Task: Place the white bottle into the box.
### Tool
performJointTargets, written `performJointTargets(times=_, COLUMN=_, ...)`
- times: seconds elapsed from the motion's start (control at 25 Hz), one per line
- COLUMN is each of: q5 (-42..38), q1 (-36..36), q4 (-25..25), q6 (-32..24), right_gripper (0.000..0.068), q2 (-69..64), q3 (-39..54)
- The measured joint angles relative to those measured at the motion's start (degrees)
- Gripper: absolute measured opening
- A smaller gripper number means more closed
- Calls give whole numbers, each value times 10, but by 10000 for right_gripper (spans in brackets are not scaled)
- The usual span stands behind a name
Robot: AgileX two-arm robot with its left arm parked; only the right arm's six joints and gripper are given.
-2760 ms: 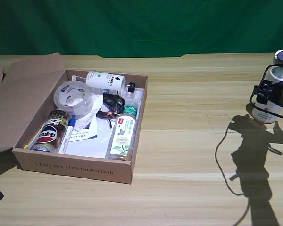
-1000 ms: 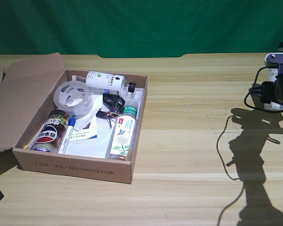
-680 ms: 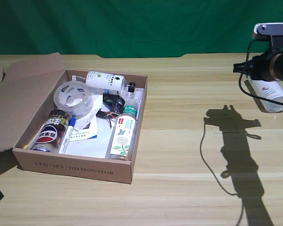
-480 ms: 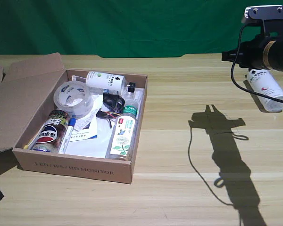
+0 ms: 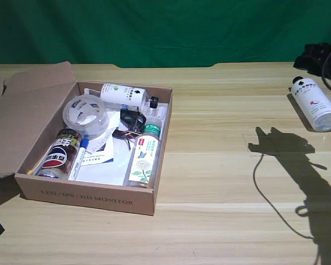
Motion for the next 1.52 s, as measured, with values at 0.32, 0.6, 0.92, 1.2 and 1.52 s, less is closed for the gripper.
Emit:
performJointTargets(times=0.32, q5=-21, q1=-20, q4=-6, q6=31, right_gripper=493, q2=30, q3=-81)
performJointTargets(times=0.6, q5=-78, q1=-41, q4=-9, q6=77, right_gripper=427, q2=102, q3=-165)
performJointTargets(times=0.92, q5=-77, q1=-40, q4=-10, q6=22, right_gripper=388, q2=123, q3=-182)
performJointTargets(times=1.2, q5=-59, q1=-40, q4=-10, q6=-67, right_gripper=477, q2=125, q3=-156)
performJointTargets(times=1.52, q5=30, q1=-40, q4=-8, q6=-69, right_gripper=480, q2=125, q3=-156)
